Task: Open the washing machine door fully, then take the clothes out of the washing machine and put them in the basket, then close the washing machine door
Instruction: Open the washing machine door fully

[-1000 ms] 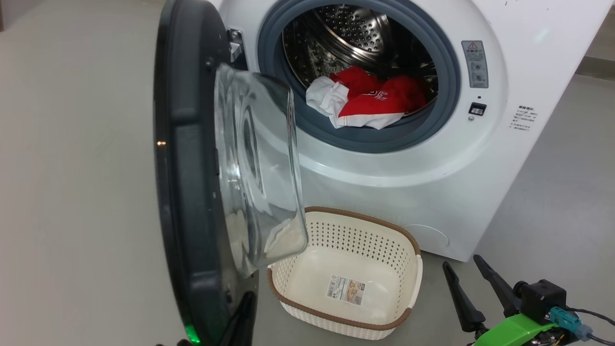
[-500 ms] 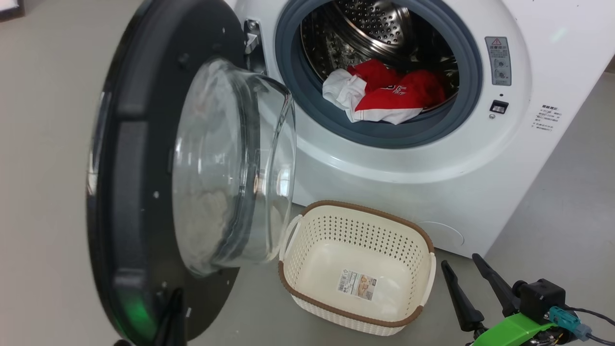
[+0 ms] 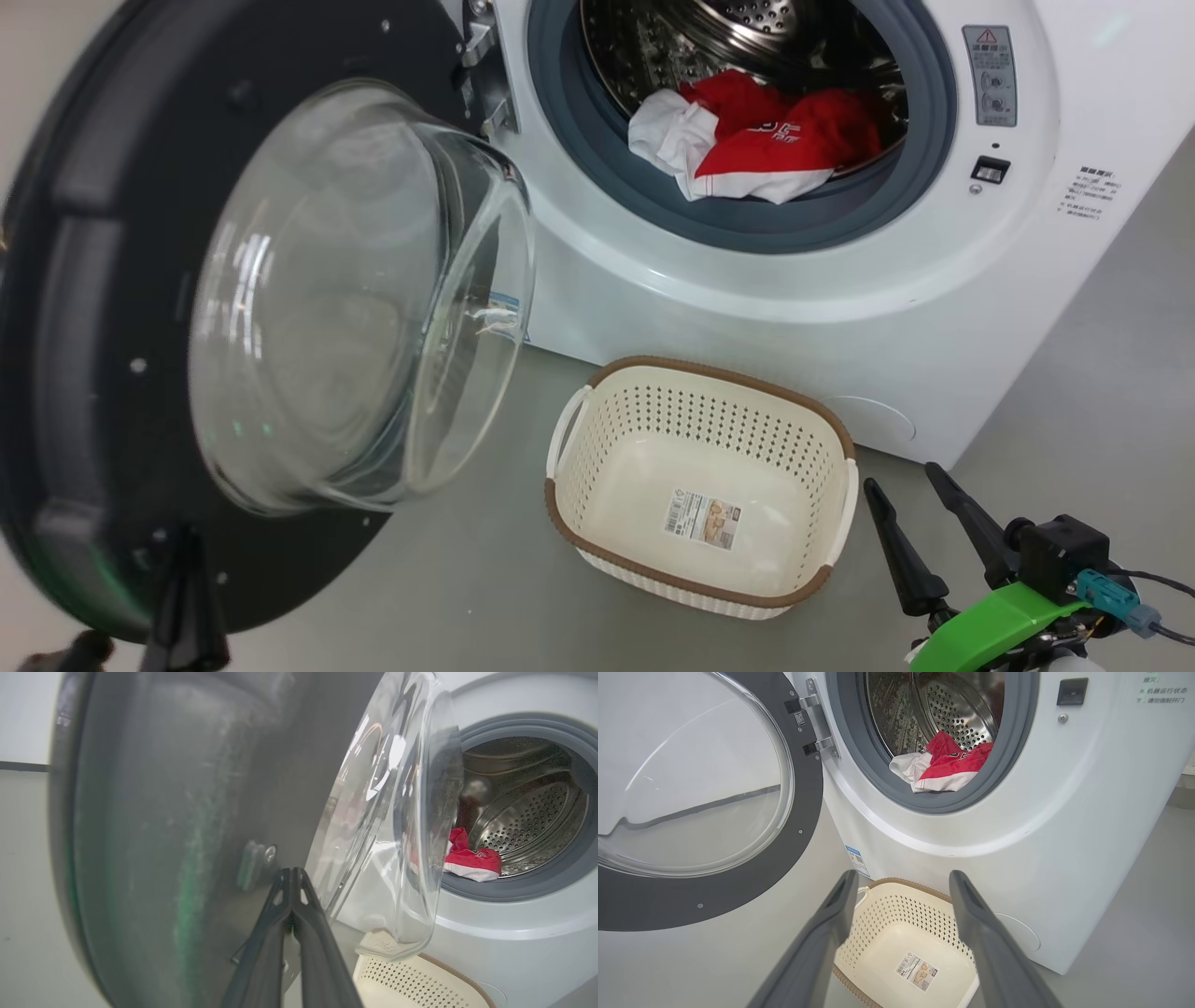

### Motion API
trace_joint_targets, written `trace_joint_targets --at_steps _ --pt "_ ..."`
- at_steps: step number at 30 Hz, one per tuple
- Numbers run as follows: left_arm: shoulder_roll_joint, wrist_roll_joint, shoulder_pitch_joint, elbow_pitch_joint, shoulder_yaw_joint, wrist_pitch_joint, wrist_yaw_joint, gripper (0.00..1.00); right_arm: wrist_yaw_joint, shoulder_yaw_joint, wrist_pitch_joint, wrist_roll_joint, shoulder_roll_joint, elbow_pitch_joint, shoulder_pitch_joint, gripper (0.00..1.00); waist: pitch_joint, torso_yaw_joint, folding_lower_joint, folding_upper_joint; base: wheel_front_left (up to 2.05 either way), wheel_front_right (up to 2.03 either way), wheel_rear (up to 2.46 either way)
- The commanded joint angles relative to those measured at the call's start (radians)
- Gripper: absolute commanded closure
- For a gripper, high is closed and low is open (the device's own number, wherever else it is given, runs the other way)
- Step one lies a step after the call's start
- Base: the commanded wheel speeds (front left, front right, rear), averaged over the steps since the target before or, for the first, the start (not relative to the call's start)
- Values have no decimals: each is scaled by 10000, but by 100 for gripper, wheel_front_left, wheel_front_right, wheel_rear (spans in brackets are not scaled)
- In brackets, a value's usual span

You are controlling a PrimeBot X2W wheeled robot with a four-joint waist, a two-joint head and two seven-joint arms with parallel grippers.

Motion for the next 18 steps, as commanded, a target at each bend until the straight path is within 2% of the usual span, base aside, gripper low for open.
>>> trace_joint_targets --at_steps 1,18 --pt "181 107 -538 -96 745 -63 -21 100 63 264 -120 -62 -123 -246 -346 0 148 -29 0 0 0 0 0" --pt "440 1114 -2560 1321 3713 -63 -579 100 63 491 -120 -83 -317 -231 -972 0 899 -298 0 0 0 0 0"
